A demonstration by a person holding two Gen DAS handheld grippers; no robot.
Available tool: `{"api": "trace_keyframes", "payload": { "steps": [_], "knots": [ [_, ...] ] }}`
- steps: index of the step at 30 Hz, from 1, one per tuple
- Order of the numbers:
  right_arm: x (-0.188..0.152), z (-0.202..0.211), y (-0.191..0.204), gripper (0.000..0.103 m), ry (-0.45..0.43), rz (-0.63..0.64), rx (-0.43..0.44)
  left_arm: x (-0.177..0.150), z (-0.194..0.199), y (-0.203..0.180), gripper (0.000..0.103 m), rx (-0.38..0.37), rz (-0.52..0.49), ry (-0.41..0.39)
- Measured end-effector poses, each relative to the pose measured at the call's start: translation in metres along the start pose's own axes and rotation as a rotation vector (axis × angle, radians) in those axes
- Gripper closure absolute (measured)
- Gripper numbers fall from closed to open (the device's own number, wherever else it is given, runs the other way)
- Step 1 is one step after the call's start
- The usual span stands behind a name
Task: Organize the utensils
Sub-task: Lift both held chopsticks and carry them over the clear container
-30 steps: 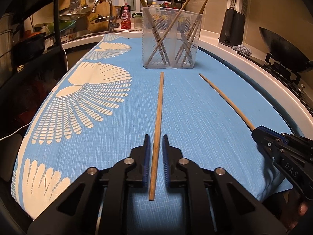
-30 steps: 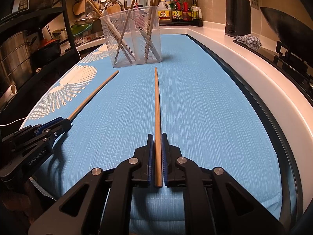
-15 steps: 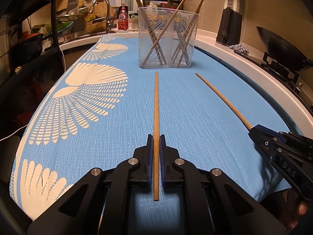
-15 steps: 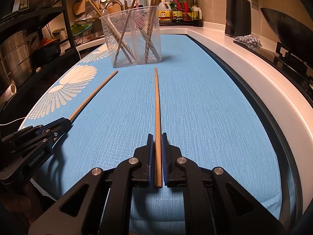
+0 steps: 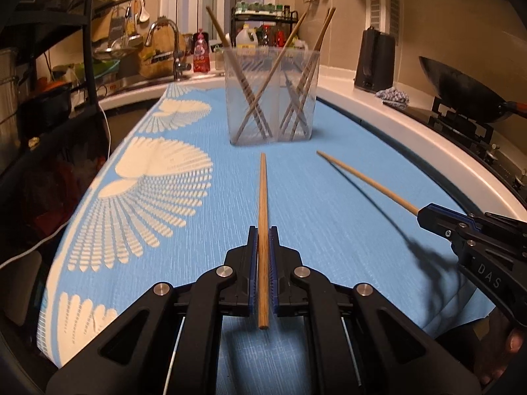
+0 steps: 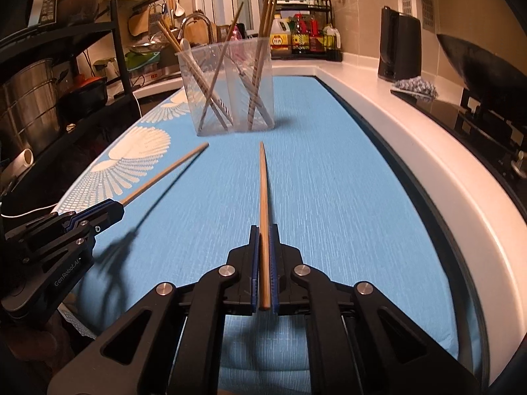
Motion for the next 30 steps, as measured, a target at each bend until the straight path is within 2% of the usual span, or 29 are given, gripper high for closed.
{"api": "trace_keyframes", "payload": {
  "steps": [10,18,22,30],
  "knots": [
    [0.056,0.049,-0.010,0.097,-0.130,0.026,-0.013,0.052,0.041,-0.001,0.097,-0.027,0.024,-0.118],
    [0.100,0.071,-0.010,0.097,-0.208,0.044,0.005,0.096,0.065,-0.003,0.097,-0.053,0.017,-0.199],
    [0.120,0.073,-0.010,0.097,-0.218,0.041,0.024,0.121,0.071,-0.003,0.097,-0.079,0.031,-0.210],
    [0.152,0.073,-0.006,0.097,-0.222,0.053,0.030,0.159,0.073,-0.006,0.097,-0.124,0.061,-0.168]
  ]
}}
Point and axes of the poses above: each gripper's, at about its wrist camera, not at the fingertips, and z roughly against the way its jaws point, y to its left, x to its top, the point moved 10 cm from there along -z, roughly the way its jaws point, and after that the axes turned 14 degrees about z, right-handed, at the moved point
